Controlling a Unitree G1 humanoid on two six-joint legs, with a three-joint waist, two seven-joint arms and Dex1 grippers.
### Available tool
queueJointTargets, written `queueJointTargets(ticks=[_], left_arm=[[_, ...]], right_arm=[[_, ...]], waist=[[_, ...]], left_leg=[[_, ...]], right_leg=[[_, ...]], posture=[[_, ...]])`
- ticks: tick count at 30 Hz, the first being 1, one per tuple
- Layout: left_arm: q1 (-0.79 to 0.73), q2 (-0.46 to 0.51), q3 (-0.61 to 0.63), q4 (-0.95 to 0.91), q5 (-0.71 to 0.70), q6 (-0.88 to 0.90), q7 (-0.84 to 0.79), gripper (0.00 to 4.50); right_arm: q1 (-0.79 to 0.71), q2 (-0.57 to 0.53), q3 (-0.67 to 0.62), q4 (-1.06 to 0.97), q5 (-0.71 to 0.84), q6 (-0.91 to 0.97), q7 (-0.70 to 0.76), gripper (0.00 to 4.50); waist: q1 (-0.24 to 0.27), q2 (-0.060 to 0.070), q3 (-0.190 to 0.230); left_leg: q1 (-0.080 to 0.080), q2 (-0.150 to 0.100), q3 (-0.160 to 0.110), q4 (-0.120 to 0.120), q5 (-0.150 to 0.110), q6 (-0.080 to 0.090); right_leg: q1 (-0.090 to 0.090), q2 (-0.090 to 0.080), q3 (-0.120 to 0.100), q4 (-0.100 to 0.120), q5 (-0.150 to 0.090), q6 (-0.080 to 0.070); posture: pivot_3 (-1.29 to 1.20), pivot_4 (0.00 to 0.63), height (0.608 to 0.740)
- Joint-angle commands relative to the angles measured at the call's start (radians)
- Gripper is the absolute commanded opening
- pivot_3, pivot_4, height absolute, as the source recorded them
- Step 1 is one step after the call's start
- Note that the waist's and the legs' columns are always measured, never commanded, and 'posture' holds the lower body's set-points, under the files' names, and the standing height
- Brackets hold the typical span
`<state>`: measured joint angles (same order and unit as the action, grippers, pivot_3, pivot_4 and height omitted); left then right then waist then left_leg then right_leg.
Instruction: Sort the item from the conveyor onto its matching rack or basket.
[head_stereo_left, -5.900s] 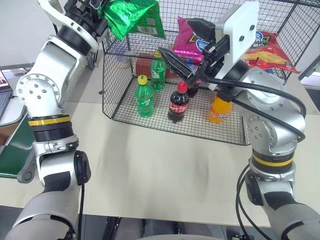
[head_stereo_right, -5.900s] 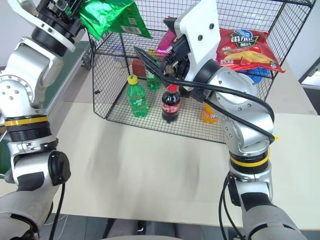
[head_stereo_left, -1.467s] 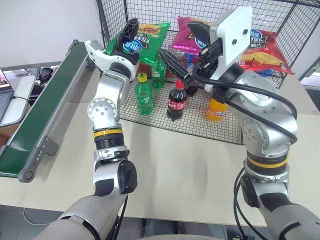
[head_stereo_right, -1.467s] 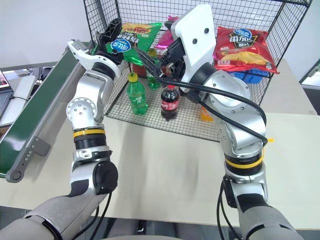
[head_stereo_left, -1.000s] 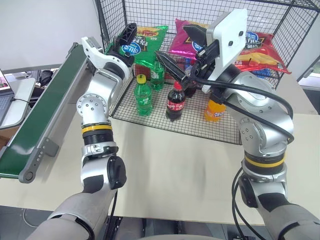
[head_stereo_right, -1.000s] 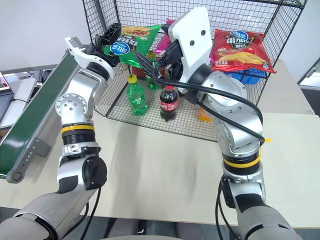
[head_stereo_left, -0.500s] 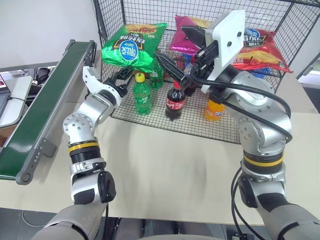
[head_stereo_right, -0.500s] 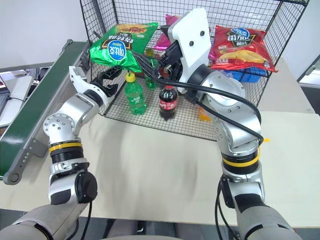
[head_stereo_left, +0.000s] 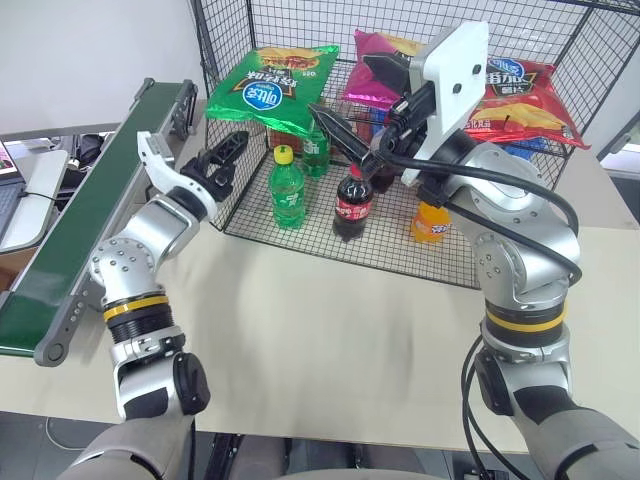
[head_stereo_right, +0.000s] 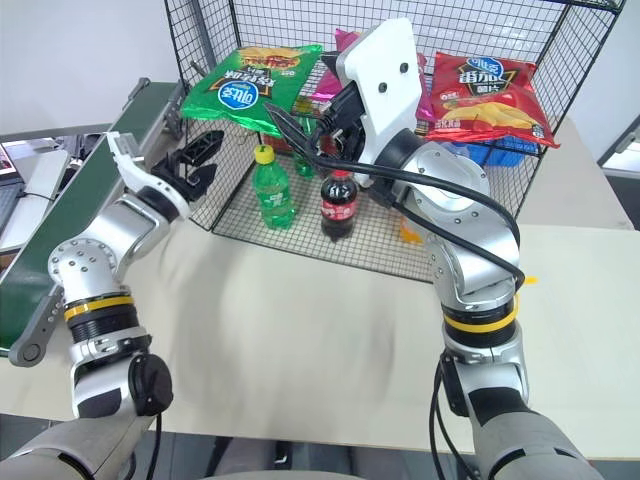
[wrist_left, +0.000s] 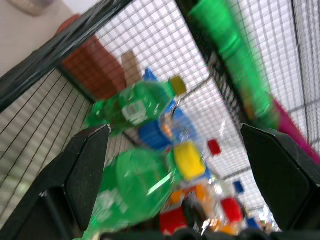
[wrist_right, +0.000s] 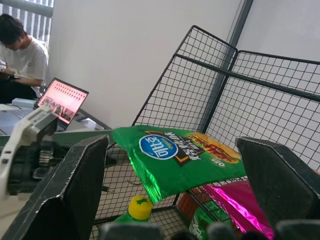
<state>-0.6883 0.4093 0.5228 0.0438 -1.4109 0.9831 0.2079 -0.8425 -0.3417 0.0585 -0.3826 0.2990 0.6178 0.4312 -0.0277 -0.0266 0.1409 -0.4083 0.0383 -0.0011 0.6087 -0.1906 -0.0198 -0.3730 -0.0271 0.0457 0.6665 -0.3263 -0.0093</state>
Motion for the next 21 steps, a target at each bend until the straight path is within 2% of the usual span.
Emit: queueJointTargets(ticks=[1,3,6,10,13,15,18,21], left_arm=[[-0.015,0.221,0.009,-0.266,-0.431,0.031,0.248,4.47],[0.032,0.325,-0.017,-0.300,-0.520,0.036,0.256,4.47],[0.081,0.450,-0.032,-0.364,-0.492,0.055,0.157,4.47],[0.138,0.579,-0.053,-0.451,-0.188,0.029,-0.057,4.47],[0.215,0.643,-0.094,-0.512,0.147,-0.124,-0.243,4.47],[0.264,0.686,-0.115,-0.518,0.297,-0.192,-0.343,4.47],[0.346,0.710,-0.130,-0.503,0.471,-0.294,-0.473,4.47],[0.383,0.678,-0.109,-0.482,0.522,-0.335,-0.553,4.47]], right_arm=[[-0.003,-0.028,-0.042,-0.045,0.024,-0.012,0.024,4.50],[0.004,-0.044,-0.052,-0.050,0.036,-0.005,0.037,4.50],[0.020,-0.068,-0.067,-0.059,0.063,0.003,0.062,4.50],[0.057,-0.118,-0.093,-0.087,0.110,0.025,0.106,4.50],[0.081,-0.157,-0.112,-0.102,0.138,0.035,0.125,4.50],[0.094,-0.174,-0.126,-0.110,0.148,0.041,0.126,4.50],[0.109,-0.187,-0.134,-0.125,0.150,0.049,0.111,4.50],[0.119,-0.188,-0.134,-0.138,0.152,0.057,0.098,4.50]], waist=[[-0.003,-0.002,0.001],[0.001,0.001,0.000],[0.011,0.005,-0.001],[0.013,0.002,0.001],[0.013,0.004,0.002],[0.011,0.004,0.002],[0.010,0.005,0.002],[0.009,0.005,0.003]], left_leg=[[0.000,0.002,-0.001,0.000,0.000,0.000],[0.001,0.003,-0.002,-0.001,0.000,0.000],[0.007,-0.001,0.001,-0.003,-0.001,0.000],[0.007,-0.004,0.002,-0.001,0.000,-0.001],[0.006,-0.006,0.004,-0.002,0.000,-0.001],[0.006,-0.005,0.005,-0.003,0.000,-0.001],[0.006,-0.004,0.006,-0.005,0.000,-0.001],[0.006,-0.003,0.007,-0.005,0.000,-0.001]], right_leg=[[0.000,0.000,0.000,0.000,0.000,0.000],[0.001,0.000,0.000,0.001,0.000,0.000],[0.003,-0.001,0.000,0.002,0.000,0.000],[0.004,0.003,-0.001,0.000,0.000,0.000],[0.003,0.002,0.000,-0.002,0.000,0.000],[0.002,0.002,0.001,-0.002,0.000,0.000],[0.002,0.003,0.001,-0.002,-0.001,-0.001],[0.001,0.003,0.002,-0.002,-0.001,-0.001]], posture=[[0.00,0.150,0.740],[0.00,0.150,0.740],[0.00,0.150,0.740],[0.00,0.150,0.740],[0.00,0.150,0.740],[0.00,0.150,0.740],[0.00,0.150,0.740],[0.00,0.150,0.740]])
